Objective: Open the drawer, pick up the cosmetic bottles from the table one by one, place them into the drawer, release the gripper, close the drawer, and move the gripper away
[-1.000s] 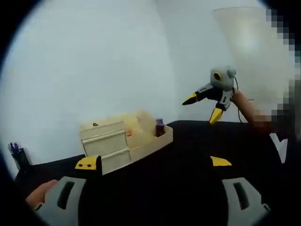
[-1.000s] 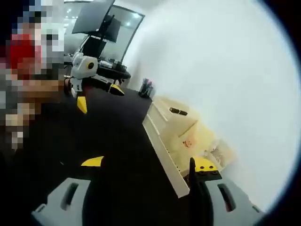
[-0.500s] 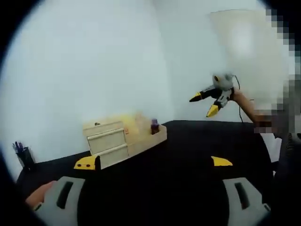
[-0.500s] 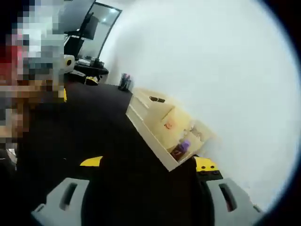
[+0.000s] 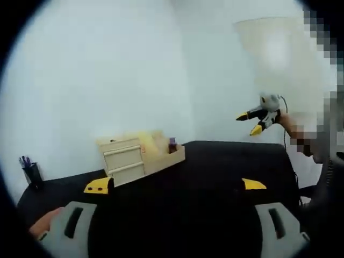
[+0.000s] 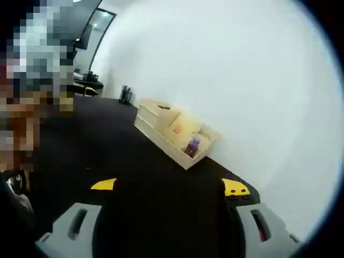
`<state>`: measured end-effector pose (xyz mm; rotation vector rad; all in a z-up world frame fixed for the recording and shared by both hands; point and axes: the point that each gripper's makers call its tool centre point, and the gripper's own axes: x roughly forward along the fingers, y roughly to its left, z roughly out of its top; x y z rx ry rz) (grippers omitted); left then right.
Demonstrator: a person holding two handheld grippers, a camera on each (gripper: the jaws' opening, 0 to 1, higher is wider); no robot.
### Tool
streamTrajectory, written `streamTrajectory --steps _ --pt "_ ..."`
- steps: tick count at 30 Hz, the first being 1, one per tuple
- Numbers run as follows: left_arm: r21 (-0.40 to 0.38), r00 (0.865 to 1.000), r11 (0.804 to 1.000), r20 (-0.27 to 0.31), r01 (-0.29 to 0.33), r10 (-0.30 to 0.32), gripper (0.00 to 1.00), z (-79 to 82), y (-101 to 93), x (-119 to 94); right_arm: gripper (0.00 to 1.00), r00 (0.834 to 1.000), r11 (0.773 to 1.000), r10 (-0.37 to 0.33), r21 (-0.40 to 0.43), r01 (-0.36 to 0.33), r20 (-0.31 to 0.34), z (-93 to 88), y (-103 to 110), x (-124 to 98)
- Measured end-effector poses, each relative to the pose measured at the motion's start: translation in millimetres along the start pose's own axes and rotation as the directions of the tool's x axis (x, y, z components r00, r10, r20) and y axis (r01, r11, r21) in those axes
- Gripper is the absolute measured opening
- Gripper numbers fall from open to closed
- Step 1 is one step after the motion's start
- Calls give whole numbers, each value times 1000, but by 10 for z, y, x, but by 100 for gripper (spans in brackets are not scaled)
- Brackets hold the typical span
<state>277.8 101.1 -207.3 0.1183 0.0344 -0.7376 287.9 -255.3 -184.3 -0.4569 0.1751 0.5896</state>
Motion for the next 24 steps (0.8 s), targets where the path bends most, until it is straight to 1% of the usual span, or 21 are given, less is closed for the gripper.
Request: streamTrajectory --steps 3,14,17,19,22,23,24 --pt "0 1000 1000 -11 -2 2 90 -48 -37 -42 71 1000 1000 3 28 -4 7 -108 46 -108" --pt "-6 1000 1000 -28 -9 9 90 -187 -131 -178 70 998 992 -52 115 48 31 -467 45 -477" --pt "-19 1000 1000 -22 -6 6 90 -197 -150 -189 70 997 988 -68 143 61 48 -550 37 -525" --pt "-26 1000 1000 -20 -7 6 90 -218 -167 -191 70 996 983 -67 176 56 61 -619 52 -537" --pt "-33 999 999 -32 -13 12 90 -292 -173 -189 70 994 977 -73 205 55 81 -687 47 -542" --pt "-38 999 999 -35 -15 14 90 -317 -169 -192 70 991 971 -91 229 66 101 -689 21 -546" --pt "-43 999 999 -34 -18 16 90 -331 -165 -192 70 990 966 -96 248 67 106 -712 14 -550"
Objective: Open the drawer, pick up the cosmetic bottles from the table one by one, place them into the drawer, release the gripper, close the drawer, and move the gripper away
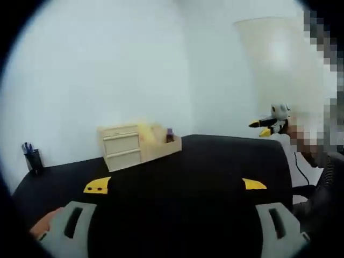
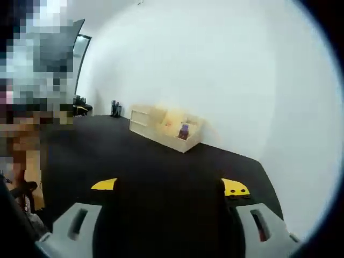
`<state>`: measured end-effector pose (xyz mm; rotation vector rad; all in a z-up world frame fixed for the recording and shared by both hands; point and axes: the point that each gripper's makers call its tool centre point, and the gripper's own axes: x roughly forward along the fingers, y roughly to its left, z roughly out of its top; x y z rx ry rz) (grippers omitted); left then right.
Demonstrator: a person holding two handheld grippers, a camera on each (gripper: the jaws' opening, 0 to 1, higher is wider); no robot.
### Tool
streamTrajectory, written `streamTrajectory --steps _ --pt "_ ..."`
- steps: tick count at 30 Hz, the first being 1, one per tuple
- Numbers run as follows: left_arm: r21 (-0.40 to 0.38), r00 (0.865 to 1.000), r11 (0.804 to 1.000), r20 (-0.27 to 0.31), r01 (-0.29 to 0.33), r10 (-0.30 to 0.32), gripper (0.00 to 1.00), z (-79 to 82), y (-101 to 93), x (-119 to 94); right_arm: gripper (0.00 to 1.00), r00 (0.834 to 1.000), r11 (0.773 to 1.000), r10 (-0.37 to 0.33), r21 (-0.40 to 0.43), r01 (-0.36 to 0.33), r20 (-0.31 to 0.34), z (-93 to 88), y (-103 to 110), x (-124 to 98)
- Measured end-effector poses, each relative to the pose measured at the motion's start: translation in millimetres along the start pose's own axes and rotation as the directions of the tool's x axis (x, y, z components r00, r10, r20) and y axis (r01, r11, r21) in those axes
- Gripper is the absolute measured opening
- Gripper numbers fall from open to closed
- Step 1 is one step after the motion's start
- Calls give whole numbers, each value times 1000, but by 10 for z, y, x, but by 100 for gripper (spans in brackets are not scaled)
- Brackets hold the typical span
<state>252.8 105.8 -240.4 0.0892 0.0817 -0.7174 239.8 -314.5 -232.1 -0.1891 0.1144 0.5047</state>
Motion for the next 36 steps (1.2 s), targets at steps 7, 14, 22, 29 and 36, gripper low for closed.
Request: streamTrajectory --steps 7,14,22,29,36 --pt "-39 1000 999 -10 -10 10 90 -146 51 -8 70 1000 1000 -2 27 1 12 -194 -14 -37" --pt "-79 1000 997 5 -24 24 89 -222 122 -23 70 999 998 -13 65 10 47 -302 -91 -29" --pt "-109 999 993 3 -41 42 88 -352 198 -39 69 999 995 -25 102 21 38 -456 -156 80" --pt "-138 1000 990 11 -27 29 88 -459 181 -13 69 999 994 -10 109 6 42 -485 -97 280" --pt "-109 999 994 12 -28 30 88 -473 148 -25 68 999 992 3 122 -8 47 -522 -44 471"
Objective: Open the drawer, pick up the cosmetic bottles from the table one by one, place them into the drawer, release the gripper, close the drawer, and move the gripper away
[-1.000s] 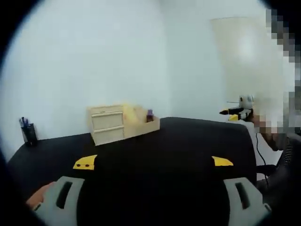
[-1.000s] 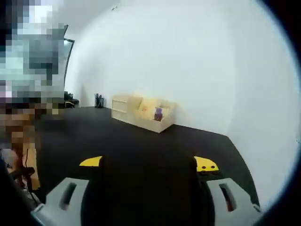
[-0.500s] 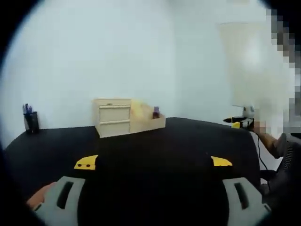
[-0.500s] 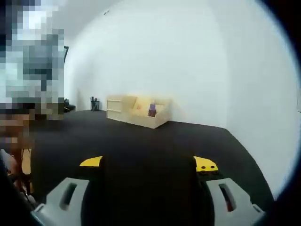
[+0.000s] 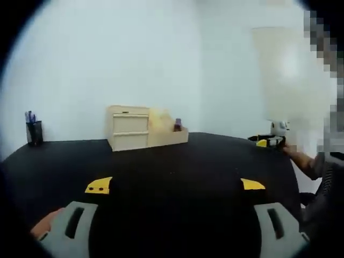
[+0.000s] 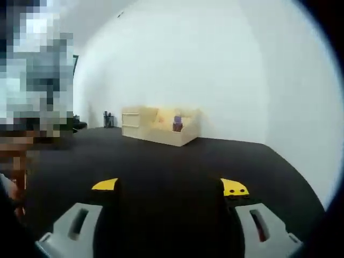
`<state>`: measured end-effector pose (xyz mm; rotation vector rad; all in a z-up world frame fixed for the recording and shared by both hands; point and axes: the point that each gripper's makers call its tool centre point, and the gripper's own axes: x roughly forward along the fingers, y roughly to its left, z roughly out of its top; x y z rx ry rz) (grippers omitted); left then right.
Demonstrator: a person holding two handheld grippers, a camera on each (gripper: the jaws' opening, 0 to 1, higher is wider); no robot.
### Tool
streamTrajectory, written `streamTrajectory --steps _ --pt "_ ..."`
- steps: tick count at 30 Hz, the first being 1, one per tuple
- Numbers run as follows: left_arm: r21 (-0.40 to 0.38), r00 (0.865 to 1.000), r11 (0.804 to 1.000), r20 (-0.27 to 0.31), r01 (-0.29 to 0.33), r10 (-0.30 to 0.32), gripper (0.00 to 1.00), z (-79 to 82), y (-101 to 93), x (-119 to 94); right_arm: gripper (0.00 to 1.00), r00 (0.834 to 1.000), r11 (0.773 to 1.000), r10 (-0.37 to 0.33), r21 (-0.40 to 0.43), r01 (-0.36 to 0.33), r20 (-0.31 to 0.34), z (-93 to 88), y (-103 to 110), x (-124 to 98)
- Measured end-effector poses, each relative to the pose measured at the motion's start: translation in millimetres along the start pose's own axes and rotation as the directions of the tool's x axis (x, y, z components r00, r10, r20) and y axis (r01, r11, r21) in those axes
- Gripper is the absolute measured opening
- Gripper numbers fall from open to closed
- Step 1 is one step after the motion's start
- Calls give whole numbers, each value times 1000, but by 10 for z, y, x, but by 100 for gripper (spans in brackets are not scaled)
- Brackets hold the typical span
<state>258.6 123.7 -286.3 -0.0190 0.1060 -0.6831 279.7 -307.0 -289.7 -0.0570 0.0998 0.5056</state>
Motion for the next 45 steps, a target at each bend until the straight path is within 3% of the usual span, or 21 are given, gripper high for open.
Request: streamTrajectory --steps 7,13,16,22,26,29,35,45 --pt "2 999 1000 32 -1 1 87 53 -5 -28 68 1000 999 -6 -47 5 -31 -93 38 -24" --pt "-4 1000 1000 24 16 -16 88 28 -52 -14 68 999 999 -3 -43 1 -41 -127 28 -21" --pt "-21 998 1000 64 22 -20 88 100 -58 -51 68 999 998 -1 -56 -2 -53 -150 23 -16" --pt "-38 996 999 84 26 -23 89 165 28 -88 67 999 998 2 -57 -4 -44 -138 42 -30" --pt "-44 995 998 96 34 -30 93 178 -27 -75 68 999 999 -2 -38 1 -33 -116 0 -37" --pt "-55 994 998 104 39 -33 96 197 -7 -81 73 1000 1000 -4 -21 3 -16 -81 -16 -45" --pt "-55 994 998 108 40 -33 96 242 128 -132 93 1000 999 16 48 -17 12 -23 39 -35" --pt "-60 993 998 113 29 -22 96 227 68 -116 93 1000 998 -9 58 8 25 -14 -6 -61"
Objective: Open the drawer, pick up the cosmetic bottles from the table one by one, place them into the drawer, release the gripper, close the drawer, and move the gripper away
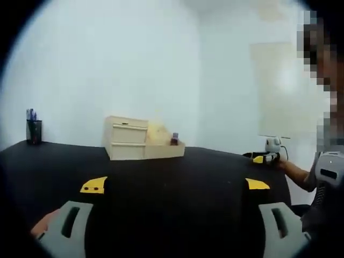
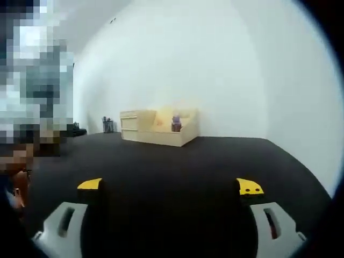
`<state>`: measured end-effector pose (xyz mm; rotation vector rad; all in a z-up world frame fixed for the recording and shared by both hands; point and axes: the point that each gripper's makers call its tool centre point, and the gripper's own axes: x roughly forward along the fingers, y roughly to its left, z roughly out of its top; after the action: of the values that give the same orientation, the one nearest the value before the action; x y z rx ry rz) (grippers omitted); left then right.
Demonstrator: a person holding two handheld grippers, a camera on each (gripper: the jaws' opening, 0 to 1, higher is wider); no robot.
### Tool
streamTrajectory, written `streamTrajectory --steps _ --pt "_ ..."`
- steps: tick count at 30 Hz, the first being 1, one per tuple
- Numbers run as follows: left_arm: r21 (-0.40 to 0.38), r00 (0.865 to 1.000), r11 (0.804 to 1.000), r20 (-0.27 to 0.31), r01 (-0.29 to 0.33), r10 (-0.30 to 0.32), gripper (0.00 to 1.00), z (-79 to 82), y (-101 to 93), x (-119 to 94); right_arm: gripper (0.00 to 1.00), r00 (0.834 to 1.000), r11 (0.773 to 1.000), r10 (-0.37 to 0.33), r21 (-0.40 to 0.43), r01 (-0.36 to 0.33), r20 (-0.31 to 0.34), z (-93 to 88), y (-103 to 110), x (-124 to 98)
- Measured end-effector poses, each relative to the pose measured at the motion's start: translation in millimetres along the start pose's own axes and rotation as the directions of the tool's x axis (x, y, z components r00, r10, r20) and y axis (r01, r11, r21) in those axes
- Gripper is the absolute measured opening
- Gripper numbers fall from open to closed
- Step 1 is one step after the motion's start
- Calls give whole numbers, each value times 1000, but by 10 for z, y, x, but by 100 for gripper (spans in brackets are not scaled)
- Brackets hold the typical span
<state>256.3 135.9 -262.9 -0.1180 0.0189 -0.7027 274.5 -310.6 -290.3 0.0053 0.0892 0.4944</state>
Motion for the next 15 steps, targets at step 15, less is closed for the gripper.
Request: streamTrajectory --steps 15 --pt "-7 1000 1000 -23 0 0 96 -102 -115 44 89 1000 1000 0 -5 1 20 29 -45 -26"
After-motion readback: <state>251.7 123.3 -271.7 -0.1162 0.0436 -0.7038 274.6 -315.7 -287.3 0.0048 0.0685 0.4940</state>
